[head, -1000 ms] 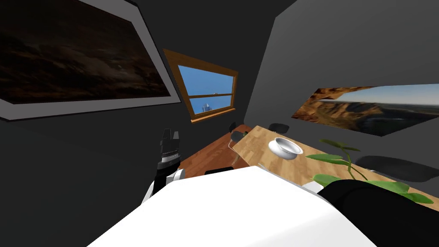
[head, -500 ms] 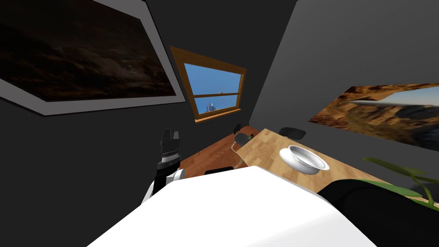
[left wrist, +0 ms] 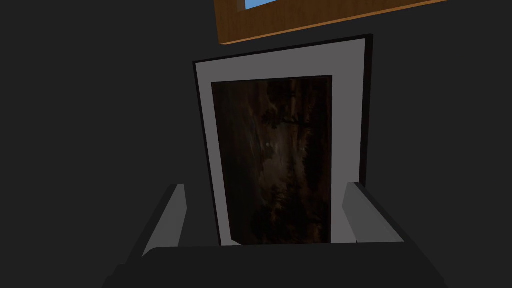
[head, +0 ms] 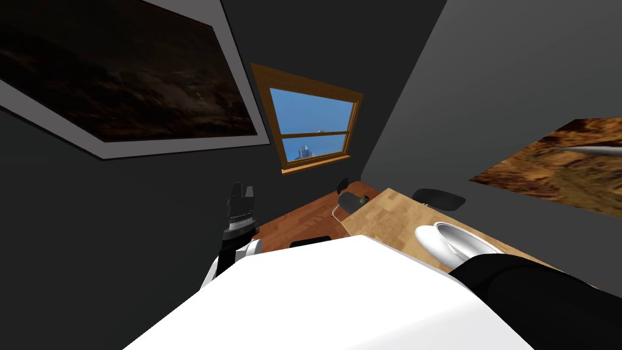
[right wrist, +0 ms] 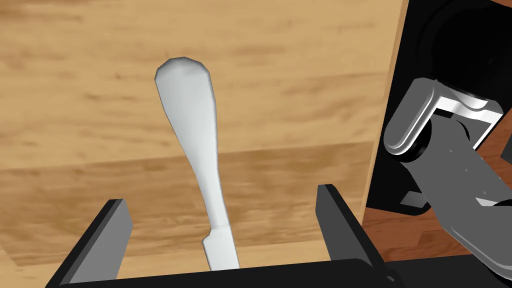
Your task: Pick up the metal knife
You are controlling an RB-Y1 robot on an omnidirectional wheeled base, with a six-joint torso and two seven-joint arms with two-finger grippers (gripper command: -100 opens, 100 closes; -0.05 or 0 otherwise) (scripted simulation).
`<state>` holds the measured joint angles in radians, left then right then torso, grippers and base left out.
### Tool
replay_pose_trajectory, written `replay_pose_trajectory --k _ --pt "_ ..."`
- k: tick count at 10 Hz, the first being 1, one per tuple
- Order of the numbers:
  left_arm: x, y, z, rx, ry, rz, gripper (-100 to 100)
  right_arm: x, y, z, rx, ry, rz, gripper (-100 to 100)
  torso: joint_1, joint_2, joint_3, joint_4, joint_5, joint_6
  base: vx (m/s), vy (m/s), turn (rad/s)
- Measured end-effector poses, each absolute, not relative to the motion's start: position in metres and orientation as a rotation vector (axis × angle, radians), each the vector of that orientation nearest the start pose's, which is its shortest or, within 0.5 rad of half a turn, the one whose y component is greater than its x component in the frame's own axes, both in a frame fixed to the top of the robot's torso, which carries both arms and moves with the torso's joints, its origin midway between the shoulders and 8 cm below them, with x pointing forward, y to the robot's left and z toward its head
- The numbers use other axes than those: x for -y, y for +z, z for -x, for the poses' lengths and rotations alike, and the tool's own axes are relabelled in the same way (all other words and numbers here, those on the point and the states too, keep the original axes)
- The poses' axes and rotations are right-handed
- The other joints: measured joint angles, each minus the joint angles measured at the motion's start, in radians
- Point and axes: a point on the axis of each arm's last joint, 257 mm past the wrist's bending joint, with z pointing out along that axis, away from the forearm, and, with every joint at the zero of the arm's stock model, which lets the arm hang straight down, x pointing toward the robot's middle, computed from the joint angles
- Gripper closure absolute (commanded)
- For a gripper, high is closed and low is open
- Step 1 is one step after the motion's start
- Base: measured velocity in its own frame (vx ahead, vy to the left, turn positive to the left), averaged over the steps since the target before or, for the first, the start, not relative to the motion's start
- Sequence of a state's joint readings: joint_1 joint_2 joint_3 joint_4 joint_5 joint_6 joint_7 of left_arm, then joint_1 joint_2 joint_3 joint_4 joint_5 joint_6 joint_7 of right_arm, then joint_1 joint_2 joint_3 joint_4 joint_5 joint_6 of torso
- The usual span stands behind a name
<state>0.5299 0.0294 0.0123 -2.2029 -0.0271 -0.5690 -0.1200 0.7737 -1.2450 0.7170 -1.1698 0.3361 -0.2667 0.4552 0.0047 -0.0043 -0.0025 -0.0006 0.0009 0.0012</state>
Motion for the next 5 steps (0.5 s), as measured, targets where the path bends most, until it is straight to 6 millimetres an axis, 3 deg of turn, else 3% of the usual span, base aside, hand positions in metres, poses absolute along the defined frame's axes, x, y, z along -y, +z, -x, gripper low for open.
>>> replay_pose_trajectory --k 1,2,3,5 --pt "-0.282 -0.007 -0.344 -0.705 -1.147 0.596 0 0.561 -0.49 0.126 -3.081 -0.026 0.487 -100 0.001 0.0 0.0 0.0 0.0 0.0 0.033 0.0 0.031" --pt "-0.282 -0.007 -0.344 -0.705 -1.147 0.596 0 0.561 -0.49 0.126 -3.082 -0.027 0.49 0 0.001 0.002 0.001 0.0 0.0 0.001 0.006 0.0 -0.004" --pt "-0.282 -0.007 -0.344 -0.705 -1.147 0.596 0 0.561 -0.49 0.126 -3.082 -0.027 0.49 -100 0.001 0.004 0.002 0.001 0.0 0.001 -0.001 -0.029 0.06" --pt "-0.282 -0.007 -0.344 -0.705 -1.147 0.596 0 0.552 -0.502 0.13 -3.083 -0.022 0.472 -100 -0.003 0.006 0.003 0.001 -0.001 0.001 -0.01 -0.057 0.072"
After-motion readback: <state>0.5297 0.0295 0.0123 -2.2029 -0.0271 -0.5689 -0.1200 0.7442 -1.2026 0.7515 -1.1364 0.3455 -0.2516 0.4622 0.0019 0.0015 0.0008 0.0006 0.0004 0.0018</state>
